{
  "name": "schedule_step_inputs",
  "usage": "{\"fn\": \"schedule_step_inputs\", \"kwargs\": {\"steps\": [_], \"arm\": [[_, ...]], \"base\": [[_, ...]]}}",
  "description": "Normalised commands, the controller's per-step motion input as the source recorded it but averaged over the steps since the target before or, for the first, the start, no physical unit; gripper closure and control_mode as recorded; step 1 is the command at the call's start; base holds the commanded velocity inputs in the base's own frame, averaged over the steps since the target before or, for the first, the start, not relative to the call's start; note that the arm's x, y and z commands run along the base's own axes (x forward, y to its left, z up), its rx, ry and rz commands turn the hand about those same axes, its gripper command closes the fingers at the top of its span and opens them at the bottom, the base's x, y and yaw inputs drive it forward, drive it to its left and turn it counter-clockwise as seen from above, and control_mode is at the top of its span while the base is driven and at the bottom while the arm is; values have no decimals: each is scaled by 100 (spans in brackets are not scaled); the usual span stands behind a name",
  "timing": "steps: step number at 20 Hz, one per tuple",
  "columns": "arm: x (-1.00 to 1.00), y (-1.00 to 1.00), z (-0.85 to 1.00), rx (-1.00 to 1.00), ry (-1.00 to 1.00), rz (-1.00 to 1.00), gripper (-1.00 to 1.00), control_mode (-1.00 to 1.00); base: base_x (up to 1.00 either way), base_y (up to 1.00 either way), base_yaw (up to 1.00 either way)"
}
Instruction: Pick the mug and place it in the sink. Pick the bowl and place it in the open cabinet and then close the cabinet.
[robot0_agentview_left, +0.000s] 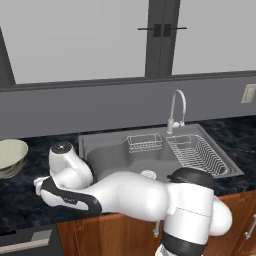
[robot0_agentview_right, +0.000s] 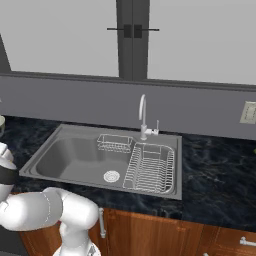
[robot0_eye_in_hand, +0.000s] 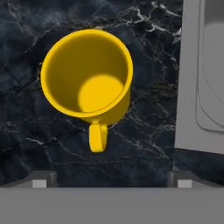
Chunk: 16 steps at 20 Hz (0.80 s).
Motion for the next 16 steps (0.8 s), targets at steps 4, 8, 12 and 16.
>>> {"fn": "schedule_step_inputs", "kwargs": {"steps": [4,8,12,16], "arm": [[10,1,-26,0,0,0,-100,-100],[14,4,-25,0,0,0,-100,-100],[14,7,-26,0,0,0,-100,-100],[19,8,-21,0,0,0,-100,-100]], "base": [[0,0,0],[0,0,0],[0,0,0],[0,0,0]]}}
